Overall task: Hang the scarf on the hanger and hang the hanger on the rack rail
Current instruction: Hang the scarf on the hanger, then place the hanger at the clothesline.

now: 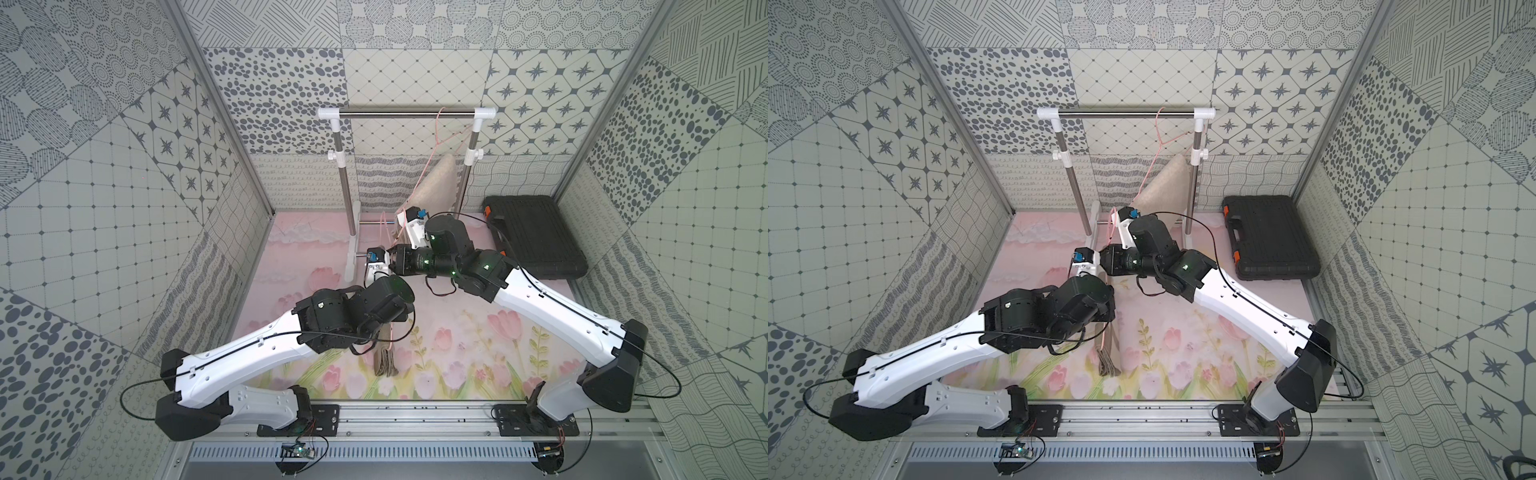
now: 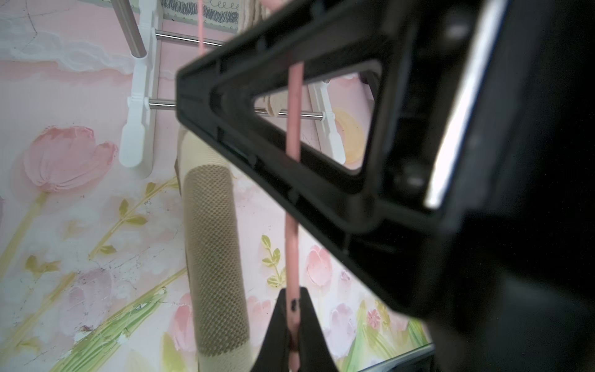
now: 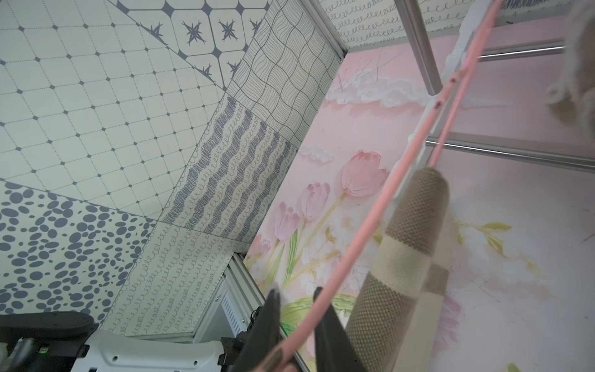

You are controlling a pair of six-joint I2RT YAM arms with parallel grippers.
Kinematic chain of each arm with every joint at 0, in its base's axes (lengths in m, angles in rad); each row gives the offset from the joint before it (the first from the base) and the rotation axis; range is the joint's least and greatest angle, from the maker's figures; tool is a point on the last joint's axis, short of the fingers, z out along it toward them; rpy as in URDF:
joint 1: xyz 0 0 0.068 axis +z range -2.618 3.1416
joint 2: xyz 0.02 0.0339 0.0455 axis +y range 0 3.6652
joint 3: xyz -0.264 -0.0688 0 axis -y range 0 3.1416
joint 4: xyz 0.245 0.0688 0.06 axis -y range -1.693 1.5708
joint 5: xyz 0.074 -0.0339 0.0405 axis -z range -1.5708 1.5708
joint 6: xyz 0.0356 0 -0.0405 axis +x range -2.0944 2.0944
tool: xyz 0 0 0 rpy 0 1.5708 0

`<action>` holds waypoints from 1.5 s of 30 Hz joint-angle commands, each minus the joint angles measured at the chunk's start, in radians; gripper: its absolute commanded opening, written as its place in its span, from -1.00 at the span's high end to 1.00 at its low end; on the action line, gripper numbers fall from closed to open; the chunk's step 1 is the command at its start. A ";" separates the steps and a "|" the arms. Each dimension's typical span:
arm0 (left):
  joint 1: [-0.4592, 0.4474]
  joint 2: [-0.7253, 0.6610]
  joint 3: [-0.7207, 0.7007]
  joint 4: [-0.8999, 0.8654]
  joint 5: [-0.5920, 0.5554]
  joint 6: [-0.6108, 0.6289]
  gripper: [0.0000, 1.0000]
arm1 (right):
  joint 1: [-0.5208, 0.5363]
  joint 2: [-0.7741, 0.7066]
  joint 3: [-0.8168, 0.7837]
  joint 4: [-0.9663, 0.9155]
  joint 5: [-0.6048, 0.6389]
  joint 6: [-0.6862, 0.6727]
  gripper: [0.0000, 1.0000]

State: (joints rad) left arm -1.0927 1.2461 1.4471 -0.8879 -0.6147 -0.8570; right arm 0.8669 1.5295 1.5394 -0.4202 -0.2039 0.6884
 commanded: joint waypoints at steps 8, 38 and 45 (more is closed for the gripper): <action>0.019 0.001 0.212 -0.180 -0.045 0.141 1.00 | -0.114 -0.143 -0.078 0.015 -0.008 -0.080 -0.08; 0.216 0.090 0.439 0.156 -0.067 0.686 1.00 | -0.314 -0.417 -0.248 0.007 -0.003 -0.162 -0.34; 0.375 0.233 0.624 0.228 0.069 0.775 1.00 | -0.344 -0.440 -0.268 0.008 0.004 -0.166 -0.32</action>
State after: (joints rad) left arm -0.8028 1.4078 1.9633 -0.9173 -0.6205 -0.2581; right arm 0.5365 1.1179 1.2854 -0.4381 -0.2012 0.5423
